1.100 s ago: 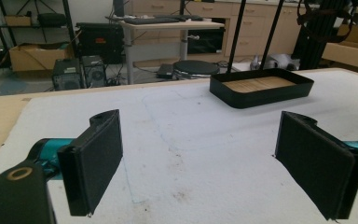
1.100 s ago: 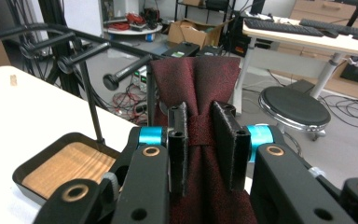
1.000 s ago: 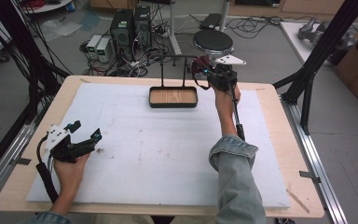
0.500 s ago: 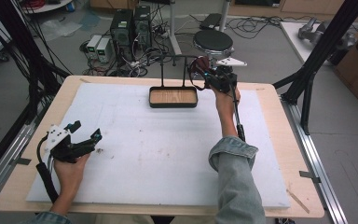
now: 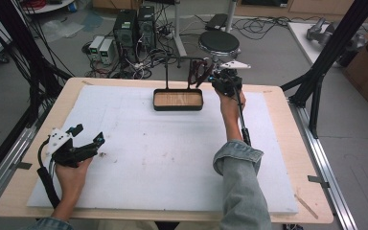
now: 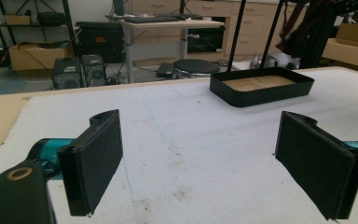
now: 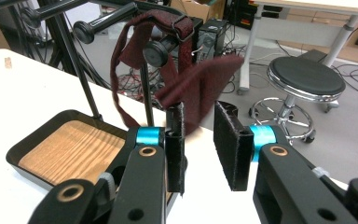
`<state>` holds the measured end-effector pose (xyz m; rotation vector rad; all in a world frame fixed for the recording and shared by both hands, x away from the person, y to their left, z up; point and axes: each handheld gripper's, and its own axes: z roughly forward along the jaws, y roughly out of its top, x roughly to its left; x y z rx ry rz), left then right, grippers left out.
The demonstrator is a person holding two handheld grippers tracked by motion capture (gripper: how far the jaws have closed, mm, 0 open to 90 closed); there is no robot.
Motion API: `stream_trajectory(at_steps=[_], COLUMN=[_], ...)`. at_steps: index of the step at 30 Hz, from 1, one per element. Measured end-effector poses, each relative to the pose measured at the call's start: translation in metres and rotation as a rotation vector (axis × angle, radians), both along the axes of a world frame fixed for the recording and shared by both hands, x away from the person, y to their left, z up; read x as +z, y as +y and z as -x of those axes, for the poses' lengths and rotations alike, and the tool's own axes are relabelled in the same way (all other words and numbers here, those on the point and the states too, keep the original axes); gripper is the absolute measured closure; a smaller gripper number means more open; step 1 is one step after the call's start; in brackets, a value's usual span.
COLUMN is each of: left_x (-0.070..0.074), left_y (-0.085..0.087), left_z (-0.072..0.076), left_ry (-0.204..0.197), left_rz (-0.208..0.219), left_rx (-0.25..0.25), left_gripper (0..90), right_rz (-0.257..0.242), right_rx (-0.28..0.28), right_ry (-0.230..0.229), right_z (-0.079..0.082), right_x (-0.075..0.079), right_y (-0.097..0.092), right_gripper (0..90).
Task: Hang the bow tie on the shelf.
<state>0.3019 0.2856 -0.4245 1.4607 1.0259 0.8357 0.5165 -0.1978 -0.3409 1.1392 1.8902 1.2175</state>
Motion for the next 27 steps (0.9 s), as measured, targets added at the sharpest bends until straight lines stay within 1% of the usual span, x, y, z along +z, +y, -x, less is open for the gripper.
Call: stream_trajectory(at_steps=[1,2,4,5,8,11,15,16,19,20,23,27], left_x=[0.0,0.0,0.0,0.0,0.0,0.0,0.0,0.0,0.0,0.0,0.0,0.0], left_y=[0.0,0.0,0.0,0.0,0.0,0.0,0.0,0.0,0.0,0.0,0.0,0.001], left_z=[0.0,0.0,0.0,0.0,0.0,0.0,0.0,0.0,0.0,0.0,0.0,0.0], left_ry=[-0.001,-0.001,0.0,0.0,0.0,-0.001,0.0,-0.001,0.001,0.001,0.006,0.002], left_rz=[0.001,0.002,0.001,0.001,-0.001,-0.001,-0.002,-0.002,-0.003,0.0,-0.004,-0.002], left_rx=[0.0,0.0,0.0,0.0,-0.001,0.0,-0.001,0.0,0.002,0.003,0.003,0.004], left_gripper=[15.2,15.2,15.3,15.2,15.3,15.3,15.2,15.2,15.2,15.2,15.2,15.2], right_rz=[0.004,-0.002,-0.003,0.0,-0.006,-0.01,-0.031,-0.031,-0.045,-0.045,-0.063,-0.092], right_rx=[0.001,-0.002,0.0,0.002,0.004,0.009,0.018,0.025,0.043,0.051,0.067,0.082], right_ry=[-0.006,0.003,-0.003,-0.014,-0.02,-0.036,-0.058,-0.07,-0.083,-0.095,-0.111,-0.135], right_z=[0.0,0.001,0.002,0.002,0.005,0.009,0.015,0.016,0.022,0.023,0.03,0.042], right_x=[0.0,0.001,0.002,0.003,0.008,0.013,0.021,0.023,0.029,0.032,0.039,0.05], right_y=[0.0,0.0,-0.001,-0.002,-0.004,-0.005,-0.008,-0.009,-0.011,-0.012,-0.015,-0.02], right_gripper=[73.0,72.7,72.0,71.2,69.2,66.5,63.0,61.9,60.3,59.5,58.5,53.7])
